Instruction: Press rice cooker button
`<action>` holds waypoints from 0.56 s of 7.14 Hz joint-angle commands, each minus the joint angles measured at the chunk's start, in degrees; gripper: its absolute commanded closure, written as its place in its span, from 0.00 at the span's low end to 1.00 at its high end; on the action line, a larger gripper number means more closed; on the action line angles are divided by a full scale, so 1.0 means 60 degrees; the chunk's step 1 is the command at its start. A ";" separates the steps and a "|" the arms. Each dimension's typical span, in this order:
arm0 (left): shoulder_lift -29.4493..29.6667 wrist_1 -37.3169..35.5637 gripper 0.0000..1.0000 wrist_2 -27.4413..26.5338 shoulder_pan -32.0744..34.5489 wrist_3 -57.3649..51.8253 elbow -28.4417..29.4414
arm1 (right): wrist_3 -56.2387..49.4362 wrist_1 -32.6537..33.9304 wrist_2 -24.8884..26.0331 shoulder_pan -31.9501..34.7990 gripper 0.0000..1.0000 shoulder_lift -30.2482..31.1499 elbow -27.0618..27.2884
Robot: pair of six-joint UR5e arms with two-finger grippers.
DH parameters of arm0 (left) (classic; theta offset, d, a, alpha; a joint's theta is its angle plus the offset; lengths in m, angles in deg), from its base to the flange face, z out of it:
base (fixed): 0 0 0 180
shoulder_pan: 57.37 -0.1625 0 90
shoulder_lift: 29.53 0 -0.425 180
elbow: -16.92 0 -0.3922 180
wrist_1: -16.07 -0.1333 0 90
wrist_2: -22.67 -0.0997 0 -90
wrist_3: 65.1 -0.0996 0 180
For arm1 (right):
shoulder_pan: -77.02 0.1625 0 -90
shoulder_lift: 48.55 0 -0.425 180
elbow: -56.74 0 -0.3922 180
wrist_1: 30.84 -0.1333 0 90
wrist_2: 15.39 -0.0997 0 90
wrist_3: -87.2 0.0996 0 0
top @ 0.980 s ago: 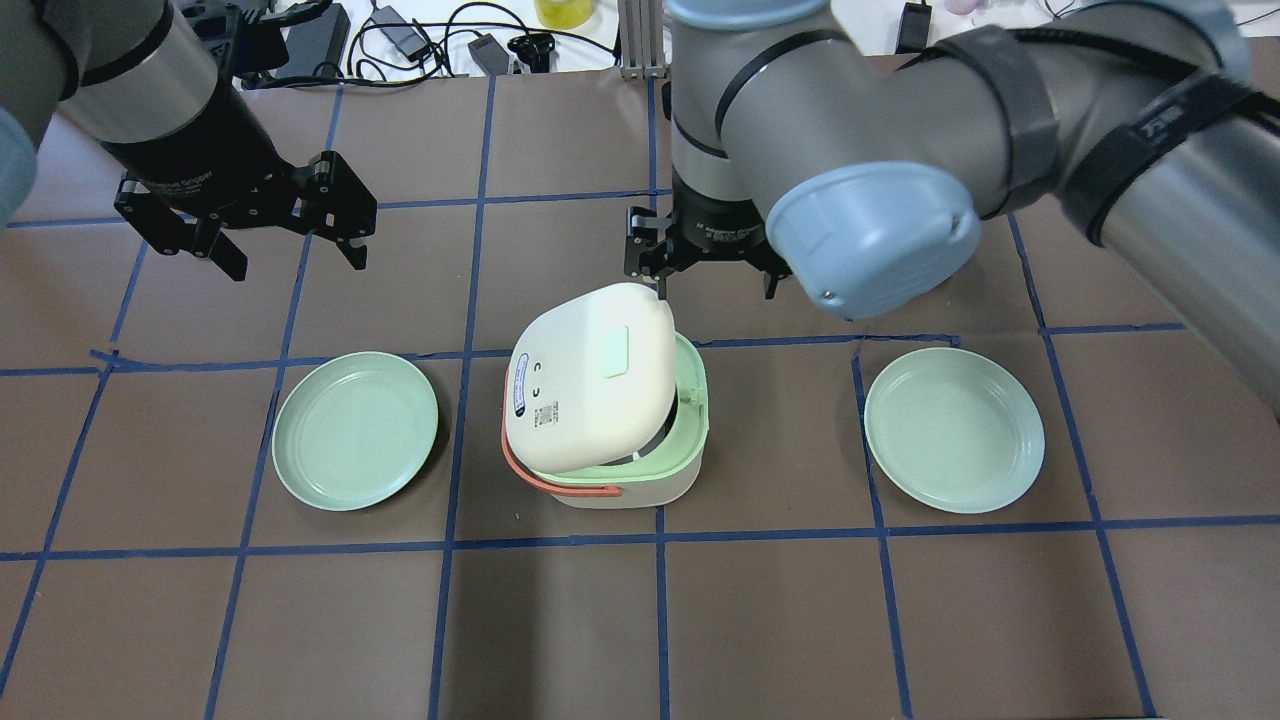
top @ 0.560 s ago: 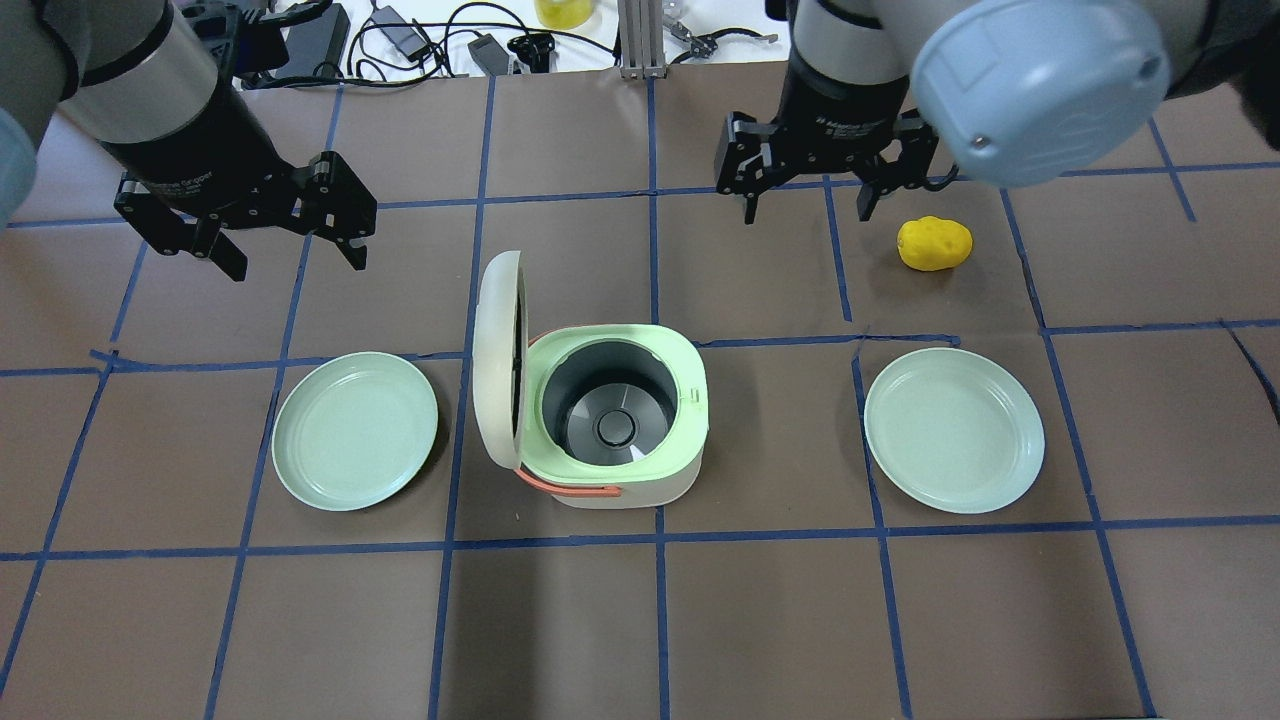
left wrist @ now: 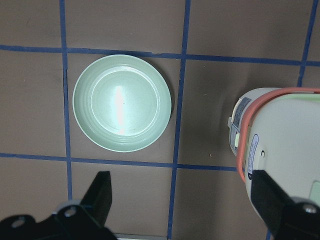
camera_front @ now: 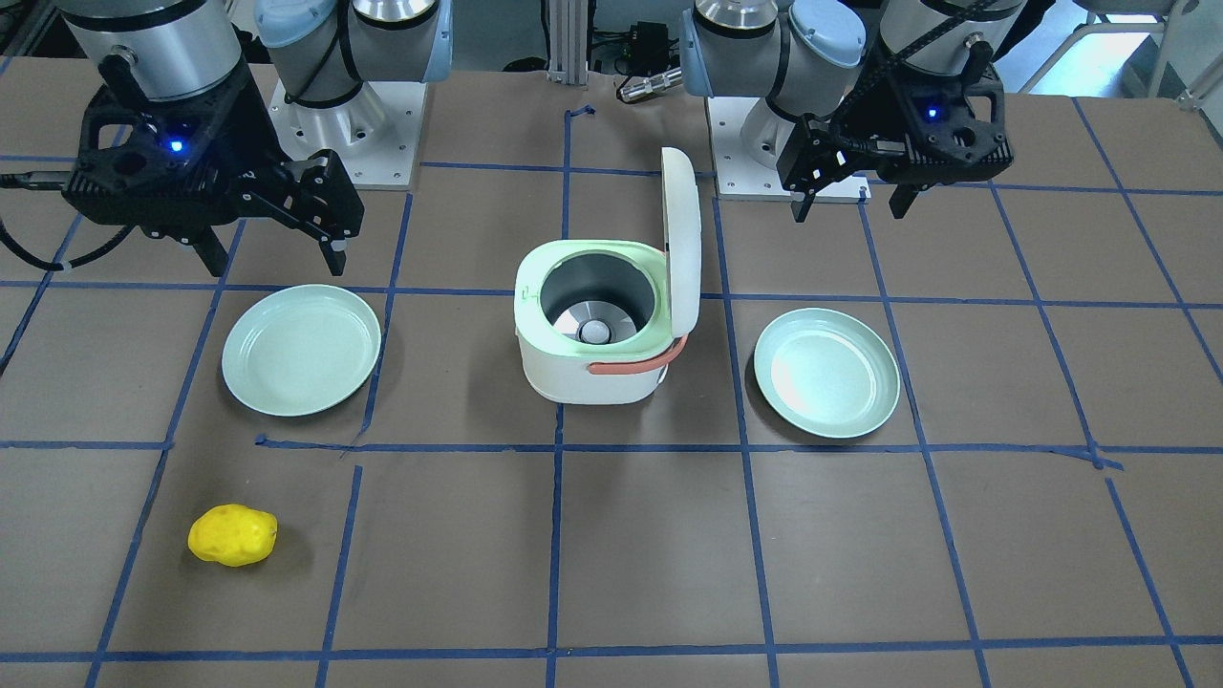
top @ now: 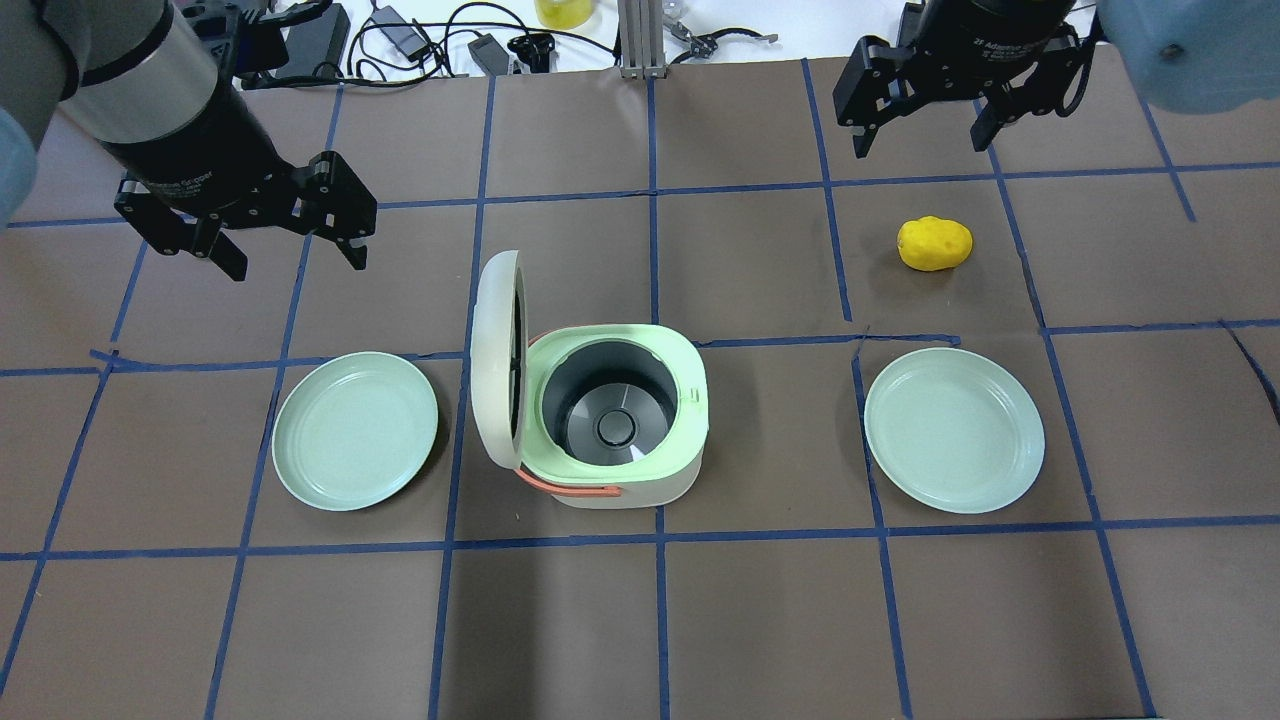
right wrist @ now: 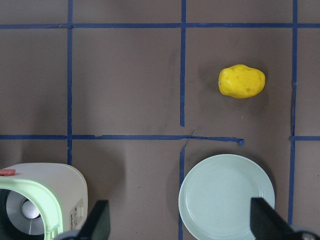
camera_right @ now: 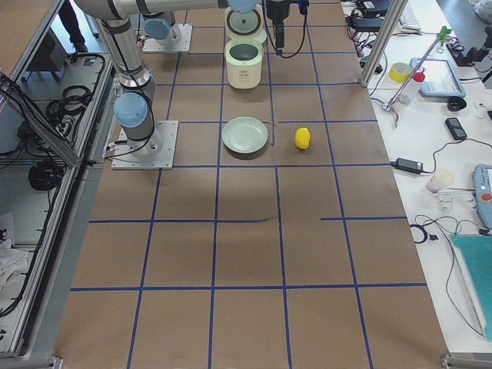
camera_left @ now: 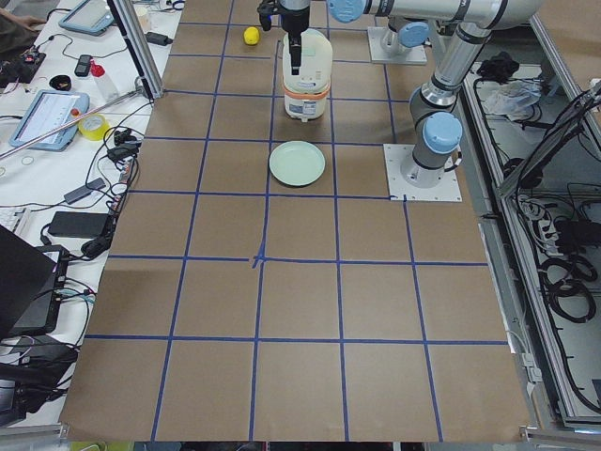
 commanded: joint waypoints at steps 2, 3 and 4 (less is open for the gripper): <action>0.0000 0.0000 0.00 0.0000 0.0000 0.0000 0.0000 | 0.0048 0.0116 -0.0074 -0.0012 0.00 0.0024 0.0004; 0.0000 0.0000 0.00 0.0000 0.0000 0.0000 0.0000 | 0.0078 0.0102 -0.0060 -0.0012 0.00 0.0082 0.0004; 0.0000 0.0000 0.00 0.0000 0.0000 0.0000 0.0000 | 0.0078 0.0102 -0.0060 0.0002 0.00 0.0097 0.0048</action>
